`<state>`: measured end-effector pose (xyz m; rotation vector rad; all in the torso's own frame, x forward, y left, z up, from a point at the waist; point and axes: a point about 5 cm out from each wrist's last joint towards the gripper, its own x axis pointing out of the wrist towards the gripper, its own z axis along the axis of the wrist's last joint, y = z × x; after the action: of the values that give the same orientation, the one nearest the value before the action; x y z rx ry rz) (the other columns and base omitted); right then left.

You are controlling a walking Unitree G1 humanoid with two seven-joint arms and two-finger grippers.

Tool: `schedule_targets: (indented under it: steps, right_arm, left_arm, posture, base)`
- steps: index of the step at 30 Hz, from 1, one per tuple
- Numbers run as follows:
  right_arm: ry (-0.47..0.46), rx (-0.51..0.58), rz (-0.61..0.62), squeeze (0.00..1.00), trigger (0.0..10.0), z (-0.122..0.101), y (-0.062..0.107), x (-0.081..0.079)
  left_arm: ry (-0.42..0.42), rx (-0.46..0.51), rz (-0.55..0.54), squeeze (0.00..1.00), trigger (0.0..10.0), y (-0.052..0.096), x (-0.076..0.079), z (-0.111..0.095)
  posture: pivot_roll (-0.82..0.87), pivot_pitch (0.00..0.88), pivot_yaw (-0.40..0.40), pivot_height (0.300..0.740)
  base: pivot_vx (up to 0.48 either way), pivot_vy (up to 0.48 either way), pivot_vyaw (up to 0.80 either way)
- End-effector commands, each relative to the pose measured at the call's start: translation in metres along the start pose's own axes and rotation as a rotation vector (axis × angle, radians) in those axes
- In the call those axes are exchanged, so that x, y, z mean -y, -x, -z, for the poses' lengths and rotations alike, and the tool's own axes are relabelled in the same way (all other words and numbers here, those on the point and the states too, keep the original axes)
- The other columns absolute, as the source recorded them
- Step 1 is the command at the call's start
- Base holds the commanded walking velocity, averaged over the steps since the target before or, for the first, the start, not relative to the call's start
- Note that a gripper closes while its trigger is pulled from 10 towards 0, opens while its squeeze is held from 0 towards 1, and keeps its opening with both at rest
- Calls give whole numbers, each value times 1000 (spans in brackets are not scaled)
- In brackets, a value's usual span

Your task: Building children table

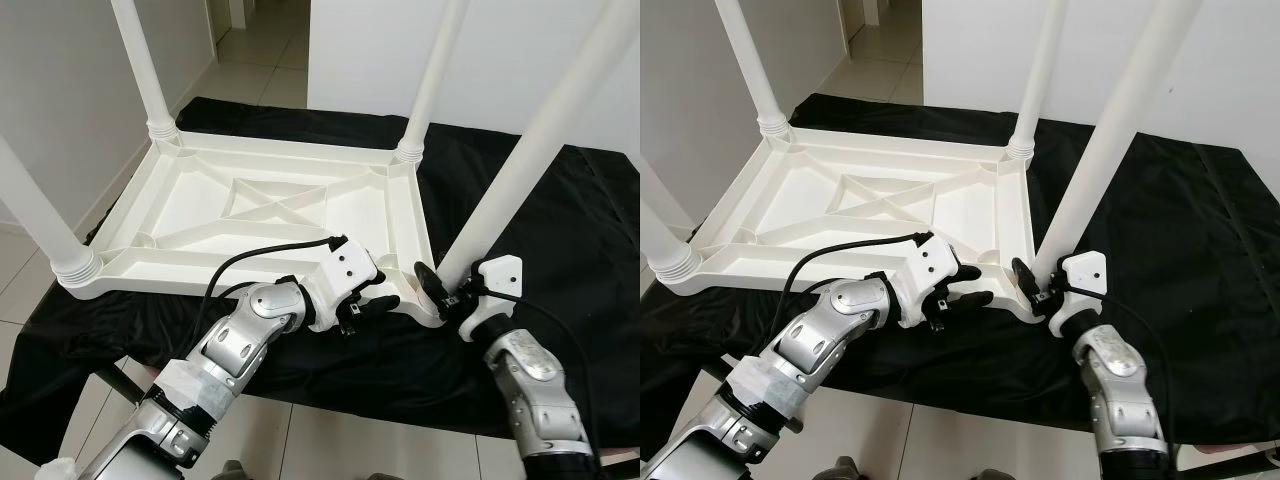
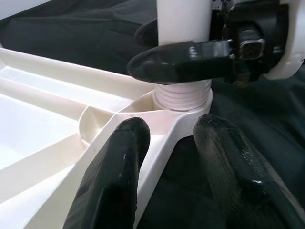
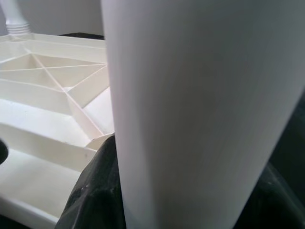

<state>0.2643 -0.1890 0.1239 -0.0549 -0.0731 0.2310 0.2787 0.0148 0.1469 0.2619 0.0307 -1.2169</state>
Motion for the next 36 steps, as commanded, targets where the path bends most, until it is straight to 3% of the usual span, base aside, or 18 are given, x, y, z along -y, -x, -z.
schedule_targets:
  steps: [1, 3, 5, 11, 13, 18, 24, 25, 26, 27, 36]
  right_arm:
    - [-16, -68, 58, 0, 10000, 11, 3, -2]
    - [-38, -95, 183, 0, 10000, 15, 5, -8]
    - [-38, -95, 183, 0, 10000, 15, 5, -8]
    - [-58, -128, 358, 0, 10000, 21, 8, -15]
    - [-76, -130, 494, 0, 10000, 22, 10, -21]
    - [-132, -117, 551, 0, 10000, 19, 7, -34]
    - [-104, -121, 569, 0, 10000, 17, 8, -31]
    - [-112, -121, 569, 259, 10000, 17, 8, -31]
    - [-112, -121, 569, 259, 10000, 17, 8, -31]
    - [-113, -118, 566, 1000, 10000, 17, 8, -32]
    - [-102, -82, 543, 1000, 10000, 13, 7, -35]
  left_arm:
    - [11, -5, 81, 0, 10000, 1, 3, 1]
    - [11, -6, 80, 0, 10000, 1, 3, 1]
    - [11, -6, 80, 0, 10000, 1, 3, 1]
    - [11, -5, 77, 0, 10000, 0, 2, 1]
    - [12, -4, 72, 0, 10000, 1, 1, 1]
    - [12, -2, 70, 0, 10000, 3, 1, 1]
    - [7, -1, 71, 0, 10000, 2, -1, -1]
    - [6, 0, 71, 0, 10000, 2, -2, -1]
    - [6, 0, 71, 0, 10000, 2, -2, -1]
    - [6, 1, 71, 0, 10000, 2, -2, -2]
    - [14, 9, 72, 0, 10000, 2, -1, -3]
  posture:
    - [41, 0, -8, 740]
    - [41, 0, -10, 740]
    - [41, 0, -10, 740]
    - [50, 0, -17, 740]
    - [56, 0, -16, 740]
    - [61, 0, -17, 740]
    - [63, 0, -7, 740]
    - [63, 0, -7, 740]
    - [63, 0, -7, 740]
    - [64, 0, -4, 740]
    - [58, 0, -2, 740]
  base:
    - [0, 0, 0]
    - [0, 0, 0]
    - [0, 0, 0]
    - [0, 0, 0]
    - [0, 0, 0]
    - [0, 0, 0]
    - [0, 0, 0]
    - [0, 0, 0]
    - [0, 0, 0]
    - [0, 0, 0]
    - [0, 0, 0]
